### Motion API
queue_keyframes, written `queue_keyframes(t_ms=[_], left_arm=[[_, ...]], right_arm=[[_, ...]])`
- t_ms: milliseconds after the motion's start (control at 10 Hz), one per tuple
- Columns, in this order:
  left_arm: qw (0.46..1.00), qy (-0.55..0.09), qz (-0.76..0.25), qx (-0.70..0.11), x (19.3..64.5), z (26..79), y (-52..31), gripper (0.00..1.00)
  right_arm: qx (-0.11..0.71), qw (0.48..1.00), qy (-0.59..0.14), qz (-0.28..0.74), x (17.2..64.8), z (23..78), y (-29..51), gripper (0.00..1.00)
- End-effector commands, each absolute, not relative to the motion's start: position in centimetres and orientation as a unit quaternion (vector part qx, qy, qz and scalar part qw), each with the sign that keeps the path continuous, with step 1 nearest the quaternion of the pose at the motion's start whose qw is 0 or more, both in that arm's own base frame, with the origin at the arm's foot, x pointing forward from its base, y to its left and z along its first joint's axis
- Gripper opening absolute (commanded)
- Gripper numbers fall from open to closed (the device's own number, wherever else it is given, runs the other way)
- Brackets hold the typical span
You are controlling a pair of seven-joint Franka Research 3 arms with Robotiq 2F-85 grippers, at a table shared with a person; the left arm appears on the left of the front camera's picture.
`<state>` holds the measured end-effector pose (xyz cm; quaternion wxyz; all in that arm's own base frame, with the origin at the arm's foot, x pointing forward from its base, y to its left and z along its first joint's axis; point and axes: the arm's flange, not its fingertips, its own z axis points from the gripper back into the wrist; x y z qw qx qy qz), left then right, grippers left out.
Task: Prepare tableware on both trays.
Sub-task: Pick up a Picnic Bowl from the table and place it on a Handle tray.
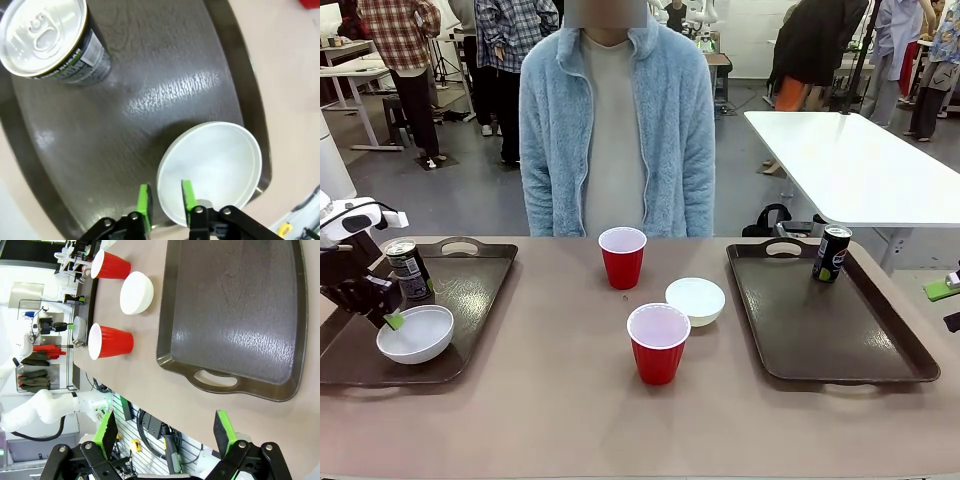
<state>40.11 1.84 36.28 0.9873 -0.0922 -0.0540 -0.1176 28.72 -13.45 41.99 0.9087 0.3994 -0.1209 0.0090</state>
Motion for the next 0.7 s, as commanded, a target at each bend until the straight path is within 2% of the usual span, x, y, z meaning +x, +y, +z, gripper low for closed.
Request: queue_keyframes(t_ms=[0,100,200,600], left_arm=[[0.988,-0.044,-0.12,-0.088,39.7,37.5,2.0,1.0],[0.988,-0.041,-0.125,-0.081,39.5,38.1,1.8,1.0],[0.988,-0.037,-0.134,-0.07,39.2,38.8,1.6,0.56],[0.987,-0.023,-0.157,-0.041,38.2,42.6,-0.5,0.96]], right_arm=[[0.408,0.905,-0.119,-0.001,28.8,42.0,-13.3,1.0],[0.408,0.905,-0.119,-0.001,28.8,42.0,-13.3,1.0],[0.408,0.905,-0.119,-0.001,28.8,42.0,-13.3,1.0],[0.408,0.905,-0.119,-0.001,28.8,42.0,-13.3,1.0]])
